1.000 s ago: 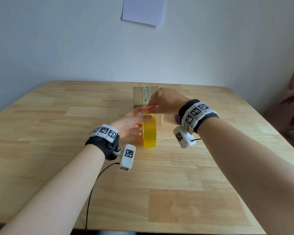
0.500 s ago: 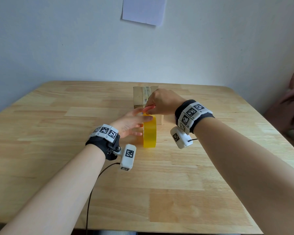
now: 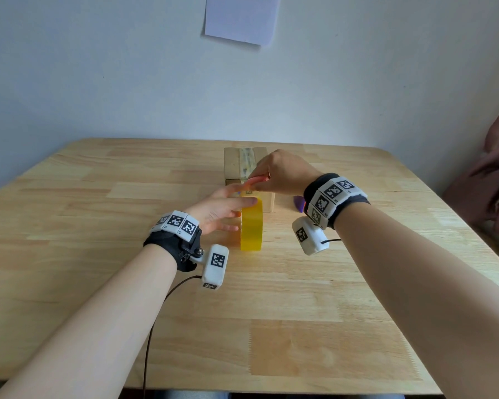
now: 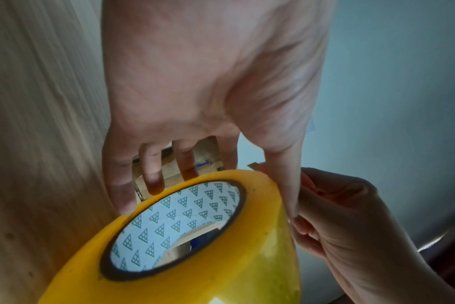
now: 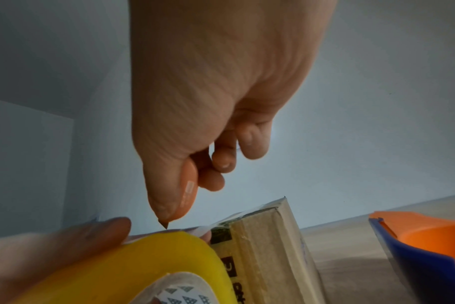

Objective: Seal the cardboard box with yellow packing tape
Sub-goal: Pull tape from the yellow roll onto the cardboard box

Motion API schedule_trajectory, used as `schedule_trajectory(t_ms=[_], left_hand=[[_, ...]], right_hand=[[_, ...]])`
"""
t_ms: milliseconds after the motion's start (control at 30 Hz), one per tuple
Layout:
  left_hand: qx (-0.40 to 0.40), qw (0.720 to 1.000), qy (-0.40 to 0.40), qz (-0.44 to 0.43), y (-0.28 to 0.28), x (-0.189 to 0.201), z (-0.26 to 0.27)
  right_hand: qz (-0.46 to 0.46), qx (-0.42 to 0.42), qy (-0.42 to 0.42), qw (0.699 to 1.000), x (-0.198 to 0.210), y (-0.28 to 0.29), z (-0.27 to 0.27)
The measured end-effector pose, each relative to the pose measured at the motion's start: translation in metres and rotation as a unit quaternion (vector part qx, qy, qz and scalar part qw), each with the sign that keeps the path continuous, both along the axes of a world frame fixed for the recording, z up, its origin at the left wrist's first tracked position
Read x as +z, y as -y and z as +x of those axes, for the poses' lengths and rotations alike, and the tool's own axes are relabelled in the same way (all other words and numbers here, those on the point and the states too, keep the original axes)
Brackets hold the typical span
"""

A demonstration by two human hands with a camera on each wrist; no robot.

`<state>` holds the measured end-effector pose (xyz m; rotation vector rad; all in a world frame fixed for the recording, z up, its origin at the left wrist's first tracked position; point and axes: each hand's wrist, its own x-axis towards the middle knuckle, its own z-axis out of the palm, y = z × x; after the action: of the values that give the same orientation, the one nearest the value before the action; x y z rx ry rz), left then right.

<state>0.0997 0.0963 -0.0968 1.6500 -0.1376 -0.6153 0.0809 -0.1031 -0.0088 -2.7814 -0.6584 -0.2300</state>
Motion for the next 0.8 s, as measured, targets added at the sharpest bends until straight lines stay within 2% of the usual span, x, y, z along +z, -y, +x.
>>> schedule_trajectory(t_ms=[567, 800], left_hand=[[0.005, 1.000, -0.013, -0.004, -0.001, 0.004, -0.005], [0.005, 1.000, -0.002, 0.003, 0.002, 0.011, -0.013]], right_hand=[[-0.088, -0.010, -0.055, 0.995, 0.009, -0.019, 0.004], [-0.076, -0.020, -0.045, 0.996, 0.009, 0.000, -0.004]])
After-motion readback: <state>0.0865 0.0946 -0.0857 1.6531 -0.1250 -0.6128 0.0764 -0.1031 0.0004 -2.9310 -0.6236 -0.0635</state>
